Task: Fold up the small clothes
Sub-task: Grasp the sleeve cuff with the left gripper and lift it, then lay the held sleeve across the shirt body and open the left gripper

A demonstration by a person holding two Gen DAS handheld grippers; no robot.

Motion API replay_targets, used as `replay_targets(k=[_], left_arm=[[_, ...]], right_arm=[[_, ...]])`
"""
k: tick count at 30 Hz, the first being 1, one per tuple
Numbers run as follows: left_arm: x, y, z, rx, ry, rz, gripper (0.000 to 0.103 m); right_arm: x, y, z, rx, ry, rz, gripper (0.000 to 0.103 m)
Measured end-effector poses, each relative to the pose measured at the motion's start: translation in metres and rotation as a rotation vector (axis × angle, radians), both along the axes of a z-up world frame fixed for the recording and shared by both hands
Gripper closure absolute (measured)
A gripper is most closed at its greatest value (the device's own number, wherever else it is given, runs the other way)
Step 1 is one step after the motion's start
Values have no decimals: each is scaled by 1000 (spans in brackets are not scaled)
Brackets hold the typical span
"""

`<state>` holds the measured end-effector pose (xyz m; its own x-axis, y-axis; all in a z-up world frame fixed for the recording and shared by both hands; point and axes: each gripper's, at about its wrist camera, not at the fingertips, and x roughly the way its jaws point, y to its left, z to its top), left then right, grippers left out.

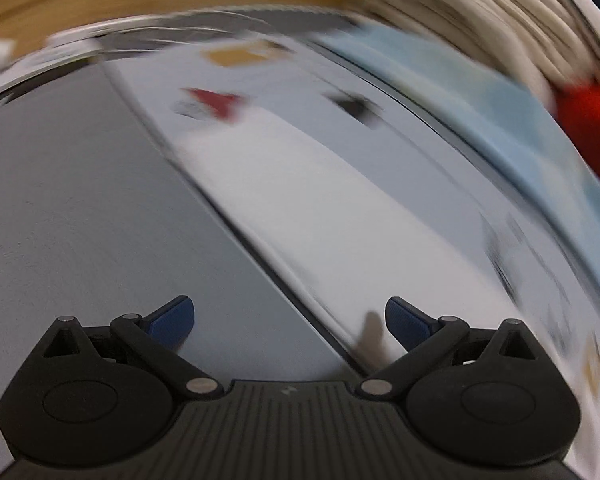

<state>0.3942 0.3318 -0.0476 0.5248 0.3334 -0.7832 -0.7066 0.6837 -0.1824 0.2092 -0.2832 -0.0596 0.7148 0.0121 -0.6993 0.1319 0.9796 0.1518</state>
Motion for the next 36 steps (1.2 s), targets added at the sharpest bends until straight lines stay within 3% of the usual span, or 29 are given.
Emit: replay_targets(k=[3,5,6,7,8,9,11,15,20,23,26,27,28,29,30,32,34,36], left_arm=[[5,34,-3,11,-53,55,1],[15,40,-3,56,-28,34,1],[20,41,-5,102,-1,20,12],[24,39,-4,158,18,11,45],[26,37,-3,196,13,-4,68],[28,38,1,163,-14,-25,98],[26,44,13,96,-55,-3,99],[28,3,78,172,-191,-97,99],[22,-138,177,192,-442,-409,99],[7,-257,206,124,-543,-623,99],[-15,-381,186,36,-550,-823,97],[-24,-422,164,15,-526,-899,79],[-31,-457,139,35,-465,-968,35],[-39,-491,111,100,-362,-1034,19],[-50,-517,80,196,-254,-1067,14],[-73,-530,41,308,-155,-1151,15],[-94,-509,23,342,-108,-1186,13],[-99,-469,22,366,-80,-1154,10]], right_arm=[[6,0,-5,12,32,-16,36],[8,1,-7,20,37,-27,36],[8,2,-7,15,37,-26,36],[8,4,-7,2,34,-23,36],[8,5,-7,-10,31,-19,36],[7,6,-7,-18,31,-13,36],[7,6,-7,-26,38,-4,36],[2,4,3,-19,1,-16,36],[-8,-4,16,-1,-51,-24,36],[-11,-8,21,10,-70,-39,36],[-14,-13,26,22,-87,-48,36],[-15,-15,27,32,-84,-47,36],[-14,-17,27,44,-76,-46,36],[-14,-18,27,57,-66,-44,36],[-14,-21,27,73,-59,-45,36],[-15,-27,29,95,-55,-52,36],[-18,-32,31,112,-58,-56,35],[-19,-36,32,140,-56,-61,35]])
